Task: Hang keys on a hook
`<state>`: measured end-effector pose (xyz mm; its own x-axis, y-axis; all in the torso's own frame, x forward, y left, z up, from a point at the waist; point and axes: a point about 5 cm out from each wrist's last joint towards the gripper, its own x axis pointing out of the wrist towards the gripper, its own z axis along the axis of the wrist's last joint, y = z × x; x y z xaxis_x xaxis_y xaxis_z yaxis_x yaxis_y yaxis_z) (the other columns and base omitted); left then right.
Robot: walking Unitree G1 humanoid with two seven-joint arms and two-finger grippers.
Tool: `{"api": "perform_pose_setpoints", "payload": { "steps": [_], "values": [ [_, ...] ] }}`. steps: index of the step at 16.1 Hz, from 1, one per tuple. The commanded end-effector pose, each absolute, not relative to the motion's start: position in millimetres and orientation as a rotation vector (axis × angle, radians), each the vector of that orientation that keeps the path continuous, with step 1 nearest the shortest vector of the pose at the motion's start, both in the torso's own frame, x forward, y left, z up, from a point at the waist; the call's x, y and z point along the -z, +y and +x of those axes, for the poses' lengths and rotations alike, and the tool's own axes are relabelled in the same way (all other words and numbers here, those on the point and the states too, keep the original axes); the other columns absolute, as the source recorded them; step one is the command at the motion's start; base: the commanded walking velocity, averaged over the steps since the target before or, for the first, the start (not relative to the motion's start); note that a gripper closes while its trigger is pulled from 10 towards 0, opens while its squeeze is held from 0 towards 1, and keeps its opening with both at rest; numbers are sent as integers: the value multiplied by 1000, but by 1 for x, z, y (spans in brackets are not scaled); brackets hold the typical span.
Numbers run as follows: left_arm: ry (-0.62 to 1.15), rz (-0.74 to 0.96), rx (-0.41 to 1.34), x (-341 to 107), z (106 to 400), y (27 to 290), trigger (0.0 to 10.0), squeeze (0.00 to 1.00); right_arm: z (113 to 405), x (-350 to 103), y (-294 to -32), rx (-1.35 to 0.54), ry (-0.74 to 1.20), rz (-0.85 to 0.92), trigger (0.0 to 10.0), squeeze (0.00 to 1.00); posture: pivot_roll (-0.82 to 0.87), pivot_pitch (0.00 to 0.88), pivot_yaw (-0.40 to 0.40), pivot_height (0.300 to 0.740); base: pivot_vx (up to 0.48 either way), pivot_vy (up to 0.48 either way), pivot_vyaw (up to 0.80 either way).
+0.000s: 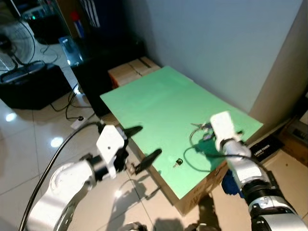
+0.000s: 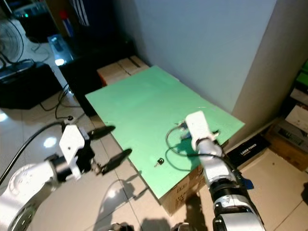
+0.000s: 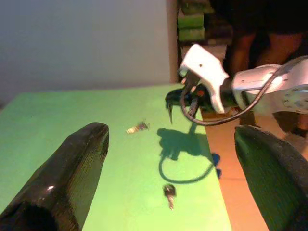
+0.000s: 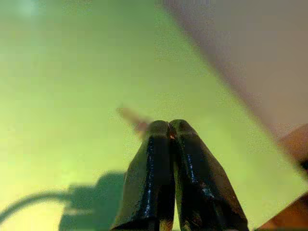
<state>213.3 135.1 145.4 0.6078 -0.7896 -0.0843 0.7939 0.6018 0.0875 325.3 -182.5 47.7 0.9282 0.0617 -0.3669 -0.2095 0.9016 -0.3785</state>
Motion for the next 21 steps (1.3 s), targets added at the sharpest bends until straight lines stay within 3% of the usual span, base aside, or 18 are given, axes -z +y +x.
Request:
{"api": "perform_pose_setpoints", "payload": {
  "steps": [1, 3, 13, 14, 15, 16, 19, 21],
  "values": [
    [46, 132, 920, -149, 210, 138, 10000, 0, 327, -44, -171, -213, 394, -435, 10000, 0, 100, 138, 130, 740, 0, 0, 0],
    [61, 131, 917, -150, 206, 139, 10000, 0, 327, -40, -159, -303, 404, -453, 10000, 0, 101, 147, 126, 740, 0, 0, 0],
    [81, 131, 931, -152, 204, 135, 10000, 0, 326, -34, -157, -343, 456, -490, 10000, 0, 95, 152, 131, 740, 0, 0, 0],
    [82, 132, 931, -152, 204, 135, 10000, 0, 327, -35, -156, -352, 455, -487, 10000, 153, 95, 151, 130, 740, 0, 0, 0],
    [82, 132, 932, -152, 204, 134, 10000, 0, 327, -37, -156, -353, 448, -490, 10000, 745, 96, 149, 130, 740, 0, 0, 0],
    [80, 133, 931, -152, 205, 135, 10000, 0, 328, -40, -156, -350, 439, -490, 10000, 867, 95, 145, 129, 740, 0, 0, 0],
    [77, 133, 930, -153, 206, 135, 10000, 0, 326, -43, -155, -352, 445, -479, 10000, 898, 93, 136, 126, 740, 0, 0, 0],
    [76, 133, 932, -153, 206, 135, 10000, 0, 320, -42, -153, -364, 450, -487, 10000, 1000, 90, 129, 128, 740, 0, 0, 0]
  ]
}}
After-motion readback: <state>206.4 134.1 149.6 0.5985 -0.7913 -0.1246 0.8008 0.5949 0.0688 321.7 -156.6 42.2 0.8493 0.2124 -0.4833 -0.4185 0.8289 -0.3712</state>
